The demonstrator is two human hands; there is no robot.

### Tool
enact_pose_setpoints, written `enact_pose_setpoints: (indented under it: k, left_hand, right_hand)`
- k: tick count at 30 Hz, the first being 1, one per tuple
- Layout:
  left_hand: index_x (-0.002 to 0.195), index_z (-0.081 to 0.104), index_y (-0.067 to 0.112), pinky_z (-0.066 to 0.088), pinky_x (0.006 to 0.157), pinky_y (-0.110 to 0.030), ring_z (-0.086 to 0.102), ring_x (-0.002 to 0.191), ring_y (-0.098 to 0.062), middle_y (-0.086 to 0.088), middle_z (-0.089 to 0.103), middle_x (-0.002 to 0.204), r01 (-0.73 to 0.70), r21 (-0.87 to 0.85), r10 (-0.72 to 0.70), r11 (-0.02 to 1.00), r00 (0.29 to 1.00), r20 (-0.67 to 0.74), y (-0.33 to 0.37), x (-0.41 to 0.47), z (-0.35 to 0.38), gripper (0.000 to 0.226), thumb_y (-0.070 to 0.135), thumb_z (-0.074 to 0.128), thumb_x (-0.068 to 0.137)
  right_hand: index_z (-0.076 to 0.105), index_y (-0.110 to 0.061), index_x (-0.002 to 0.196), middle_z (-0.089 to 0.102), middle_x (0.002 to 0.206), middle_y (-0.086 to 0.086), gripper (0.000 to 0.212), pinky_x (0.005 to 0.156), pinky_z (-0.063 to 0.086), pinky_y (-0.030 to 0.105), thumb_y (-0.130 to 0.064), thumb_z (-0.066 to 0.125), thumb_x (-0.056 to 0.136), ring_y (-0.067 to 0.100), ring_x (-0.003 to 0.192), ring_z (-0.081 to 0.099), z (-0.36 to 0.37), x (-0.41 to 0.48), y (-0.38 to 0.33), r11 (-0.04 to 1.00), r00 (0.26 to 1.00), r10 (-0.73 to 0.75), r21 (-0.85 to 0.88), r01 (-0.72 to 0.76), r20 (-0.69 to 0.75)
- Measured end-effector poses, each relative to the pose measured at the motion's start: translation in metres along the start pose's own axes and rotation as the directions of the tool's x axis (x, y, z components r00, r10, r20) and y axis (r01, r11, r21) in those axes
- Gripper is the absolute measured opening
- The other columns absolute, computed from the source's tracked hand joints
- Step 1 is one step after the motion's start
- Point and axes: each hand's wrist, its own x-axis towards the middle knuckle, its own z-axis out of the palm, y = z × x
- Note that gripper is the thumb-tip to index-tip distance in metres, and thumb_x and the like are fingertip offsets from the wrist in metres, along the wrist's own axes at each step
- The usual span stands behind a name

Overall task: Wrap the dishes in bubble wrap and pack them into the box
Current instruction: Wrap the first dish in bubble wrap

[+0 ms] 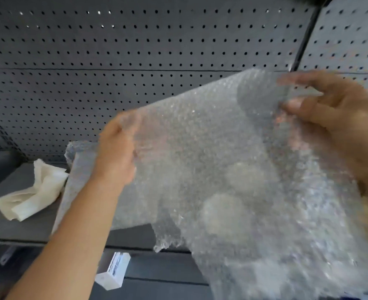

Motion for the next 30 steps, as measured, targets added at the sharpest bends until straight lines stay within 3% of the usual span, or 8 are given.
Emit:
enact_pose_setpoints:
  k: [3, 9, 12, 17, 21, 24, 26, 30]
  left_hand:
    - [0.098, 0.067, 0.017, 0.053, 0.048, -0.022, 0.069, 0.064, -0.015, 0.003, 0.072, 0.075, 0.123, -0.105, -0.128, 0.987, 0.991, -0.044, -0.016, 0.003, -0.004, 0.019, 0.032, 0.057, 0.104]
    - [0.132, 0.06, 0.016, 0.06, 0.061, -0.026, 0.078, 0.084, -0.021, -0.011, 0.072, 0.117, 0.338, -0.241, -0.35, 0.91, 0.937, -0.006, -0.062, -0.002, -0.028, 0.027, 0.02, 0.052, 0.106]
    - [0.124, 0.064, 0.021, 0.059, 0.059, -0.024, 0.077, 0.091, -0.022, -0.008, 0.074, 0.114, 0.379, -0.214, -0.399, 0.9, 0.915, -0.062, -0.081, -0.012, -0.037, 0.027, 0.015, 0.042, 0.11]
    - [0.079, 0.073, 0.019, 0.052, 0.097, -0.048, 0.065, 0.072, -0.026, -0.016, 0.062, 0.078, 0.386, -0.319, -0.454, 0.866, 0.873, -0.178, -0.099, -0.035, -0.053, 0.047, 0.009, 0.036, 0.105]
    - [0.116, 0.076, 0.032, 0.052, 0.09, -0.043, 0.068, 0.111, -0.024, -0.01, 0.072, 0.123, 0.454, -0.243, -0.484, 0.857, 0.871, -0.081, -0.1, -0.05, -0.054, 0.042, 0.062, 0.056, 0.095]
    - [0.149, 0.045, 0.024, 0.046, 0.105, -0.049, 0.052, 0.137, -0.028, -0.001, 0.054, 0.15, 0.443, -0.188, -0.471, 0.876, 0.871, -0.141, -0.113, -0.051, -0.061, 0.116, 0.059, 0.095, 0.05]
    - [0.157, 0.027, 0.028, 0.037, 0.115, -0.057, 0.052, 0.137, -0.028, -0.004, 0.048, 0.155, 0.396, -0.22, -0.435, 0.891, 0.883, -0.173, -0.13, -0.048, -0.07, 0.14, 0.054, 0.099, 0.041]
    - [0.16, 0.02, 0.024, 0.04, 0.114, -0.055, 0.057, 0.131, -0.026, -0.002, 0.053, 0.151, 0.344, -0.286, -0.416, 0.894, 0.875, -0.248, -0.11, -0.06, -0.061, 0.105, 0.038, 0.084, 0.079]
  right_hand:
    - [0.058, -0.022, 0.127, 0.075, 0.083, 0.013, 0.041, 0.051, 0.057, 0.029, -0.006, 0.066, 0.09, 0.022, 0.05, 0.064, 0.013, -0.017, 0.04, 0.994, 0.987, 0.099, -0.056, -0.093, 0.124]
    - [0.05, -0.028, 0.136, 0.073, 0.09, 0.003, 0.044, 0.061, 0.057, 0.029, -0.008, 0.061, 0.098, 0.014, 0.063, 0.067, 0.04, -0.007, 0.131, 0.903, 0.975, 0.195, -0.406, -0.138, 0.102]
    - [0.049, -0.029, 0.141, 0.069, 0.096, -0.007, 0.043, 0.073, 0.059, 0.038, -0.017, 0.057, 0.101, 0.014, 0.076, 0.068, 0.044, 0.009, 0.17, 0.795, 0.965, 0.231, -0.596, -0.114, 0.124]
    - [0.049, -0.023, 0.142, 0.063, 0.099, -0.007, 0.042, 0.05, 0.044, 0.018, -0.012, 0.054, 0.102, 0.014, 0.075, 0.062, 0.066, 0.011, 0.206, 0.771, 0.942, 0.313, -0.611, -0.181, 0.117]
    - [0.048, -0.021, 0.142, 0.062, 0.099, -0.004, 0.042, 0.066, 0.052, 0.03, -0.012, 0.055, 0.101, 0.016, 0.084, 0.061, 0.08, 0.003, 0.225, 0.794, 0.932, 0.341, -0.57, -0.213, 0.127]
    - [0.051, -0.022, 0.139, 0.064, 0.101, -0.002, 0.042, 0.076, 0.058, 0.041, -0.012, 0.059, 0.099, 0.021, 0.088, 0.064, 0.08, 0.0, 0.229, 0.82, 0.92, 0.359, -0.524, -0.232, 0.155]
    - [0.052, -0.023, 0.137, 0.066, 0.102, -0.004, 0.04, 0.073, 0.058, 0.038, -0.016, 0.06, 0.099, 0.019, 0.088, 0.065, 0.076, -0.003, 0.23, 0.826, 0.922, 0.355, -0.514, -0.232, 0.155]
    - [0.057, -0.024, 0.132, 0.066, 0.104, -0.01, 0.032, 0.052, 0.046, 0.019, -0.015, 0.053, 0.102, 0.017, 0.081, 0.065, 0.055, -0.015, 0.232, 0.828, 0.948, 0.315, -0.501, -0.251, 0.046]
